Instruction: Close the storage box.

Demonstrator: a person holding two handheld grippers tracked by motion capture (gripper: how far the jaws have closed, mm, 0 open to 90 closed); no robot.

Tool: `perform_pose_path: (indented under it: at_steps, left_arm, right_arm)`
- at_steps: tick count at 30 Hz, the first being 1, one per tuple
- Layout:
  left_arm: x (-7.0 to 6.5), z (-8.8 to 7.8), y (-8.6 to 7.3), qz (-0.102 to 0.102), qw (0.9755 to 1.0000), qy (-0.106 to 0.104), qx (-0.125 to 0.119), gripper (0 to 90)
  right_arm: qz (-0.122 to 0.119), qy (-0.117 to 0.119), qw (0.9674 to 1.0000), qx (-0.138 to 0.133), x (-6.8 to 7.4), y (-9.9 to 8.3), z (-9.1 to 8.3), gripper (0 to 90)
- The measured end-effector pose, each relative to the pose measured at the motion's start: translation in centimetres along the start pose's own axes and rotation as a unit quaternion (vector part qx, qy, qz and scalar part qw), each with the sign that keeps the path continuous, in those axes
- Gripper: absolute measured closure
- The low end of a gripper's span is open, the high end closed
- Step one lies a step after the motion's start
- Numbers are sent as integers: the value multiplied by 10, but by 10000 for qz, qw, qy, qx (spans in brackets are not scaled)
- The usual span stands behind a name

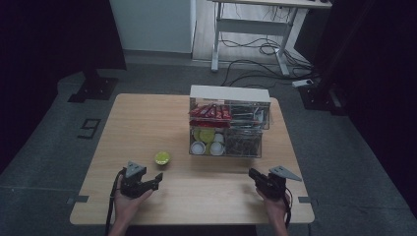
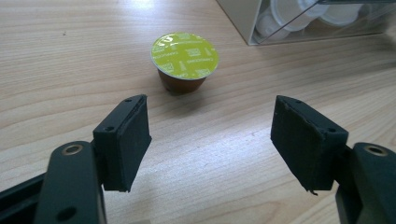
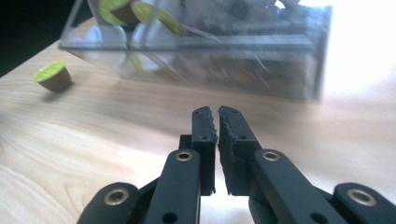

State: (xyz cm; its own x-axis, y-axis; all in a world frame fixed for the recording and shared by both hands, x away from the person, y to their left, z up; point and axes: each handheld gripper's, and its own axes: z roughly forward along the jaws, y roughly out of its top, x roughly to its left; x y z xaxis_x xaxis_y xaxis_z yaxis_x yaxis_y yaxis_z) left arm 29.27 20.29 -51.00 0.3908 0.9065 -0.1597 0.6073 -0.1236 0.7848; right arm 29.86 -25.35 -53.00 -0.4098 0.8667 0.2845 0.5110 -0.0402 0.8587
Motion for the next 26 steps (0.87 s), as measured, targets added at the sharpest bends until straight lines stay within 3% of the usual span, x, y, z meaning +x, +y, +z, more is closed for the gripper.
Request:
perform_pose_path:
  at_steps: [5, 8, 12, 26]
  left_arm:
    - [-2, 1, 1, 65, 10000, -54, 47, 284]
    - [0, 0, 1, 54, 9999, -44, 76, 284]
    - [1, 1, 0, 58, 9999, -17, 119, 283]
    - [3, 0, 1, 71, 9999, -38, 136, 282]
  right_arm:
    - [-31, -158, 9998, 140, -8, -17, -16, 774]
    - [-250, -172, 9987, 421, -9, -27, -16, 660]
    - [-381, -139, 9973, 619, -8, -29, -10, 571]
    - [-543, -107, 9962, 670, 0, -27, -2, 518]
